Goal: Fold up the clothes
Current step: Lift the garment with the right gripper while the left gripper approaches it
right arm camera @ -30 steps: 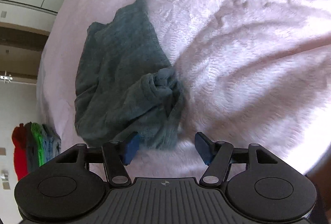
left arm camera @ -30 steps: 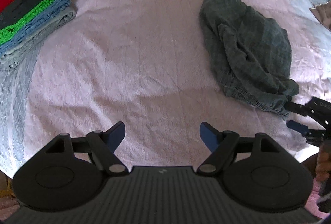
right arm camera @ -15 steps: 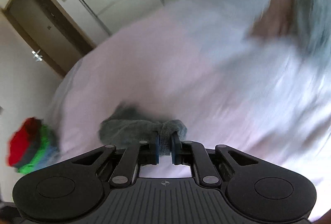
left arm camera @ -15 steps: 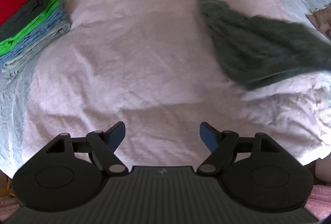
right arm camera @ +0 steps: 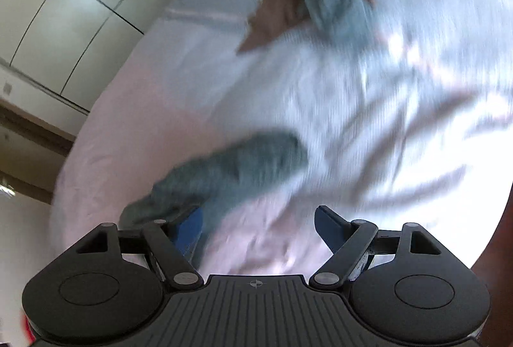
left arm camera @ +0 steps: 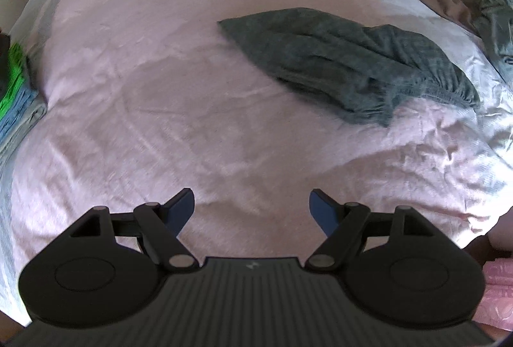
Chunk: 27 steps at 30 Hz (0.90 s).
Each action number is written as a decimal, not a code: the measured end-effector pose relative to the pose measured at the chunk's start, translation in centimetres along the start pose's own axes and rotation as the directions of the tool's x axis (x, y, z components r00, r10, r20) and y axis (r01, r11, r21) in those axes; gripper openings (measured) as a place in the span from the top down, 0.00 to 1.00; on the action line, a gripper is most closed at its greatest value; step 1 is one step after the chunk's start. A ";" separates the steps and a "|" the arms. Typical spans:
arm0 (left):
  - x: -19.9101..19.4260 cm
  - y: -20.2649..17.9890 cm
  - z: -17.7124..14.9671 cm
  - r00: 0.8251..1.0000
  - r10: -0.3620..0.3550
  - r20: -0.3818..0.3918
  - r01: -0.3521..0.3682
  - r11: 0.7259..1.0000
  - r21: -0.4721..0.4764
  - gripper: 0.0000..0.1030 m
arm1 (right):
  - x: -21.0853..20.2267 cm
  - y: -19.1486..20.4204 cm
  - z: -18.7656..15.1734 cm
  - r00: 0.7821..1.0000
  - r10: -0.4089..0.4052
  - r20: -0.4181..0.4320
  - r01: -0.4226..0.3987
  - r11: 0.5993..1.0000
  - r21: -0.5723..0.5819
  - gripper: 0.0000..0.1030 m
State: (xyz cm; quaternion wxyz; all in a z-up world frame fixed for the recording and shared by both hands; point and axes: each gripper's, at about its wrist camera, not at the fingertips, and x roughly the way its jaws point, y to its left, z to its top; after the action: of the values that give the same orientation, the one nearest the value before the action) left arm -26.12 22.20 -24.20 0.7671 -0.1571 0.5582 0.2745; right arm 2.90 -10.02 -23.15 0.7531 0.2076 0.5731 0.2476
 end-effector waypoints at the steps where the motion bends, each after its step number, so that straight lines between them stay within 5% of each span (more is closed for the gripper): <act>1: 0.1 -0.2 0.2 1.000 -0.001 0.000 0.001 1.000 0.009 0.26 | 0.7 -0.3 -0.6 0.999 0.020 -0.029 -0.018 0.999 0.047 0.22; 8: 0.6 0.4 2.5 1.000 0.018 0.007 -0.018 0.998 0.061 0.26 | 7.3 -0.9 -5.9 0.973 0.186 -0.139 -0.117 0.911 0.395 0.29; 15: 1.8 3.5 4.1 1.000 -0.021 0.000 0.021 0.995 0.102 0.26 | 14.4 1.1 -10.3 0.972 0.233 -0.030 -0.160 0.750 0.641 0.30; 17: 2.2 5.0 4.5 1.000 -0.028 -0.002 0.028 0.993 0.112 0.26 | 16.2 1.9 -10.9 0.974 0.227 0.011 -0.177 0.730 0.661 0.40; 20: 2.9 7.0 4.9 1.000 -0.021 -0.006 0.022 0.991 0.129 0.26 | 18.8 2.6 -12.0 0.979 0.201 0.044 -0.177 0.711 0.681 0.54; 22: 3.4 8.4 5.1 1.000 -0.011 -0.011 0.013 0.990 0.143 0.26 | 18.9 3.0 -12.5 0.978 0.198 0.060 -0.186 0.719 0.670 0.91; 27: 4.2 10.8 6.2 1.000 -0.014 -0.017 0.017 0.982 0.186 0.26 | 13.8 2.8 -14.3 0.974 0.220 0.053 -0.209 0.782 0.587 0.93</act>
State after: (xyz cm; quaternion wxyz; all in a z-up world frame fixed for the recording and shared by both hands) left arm -26.82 35.25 -25.40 0.7763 -0.0910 0.5860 0.2139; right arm -8.23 1.09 -35.64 0.6132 0.4922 0.6010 0.1435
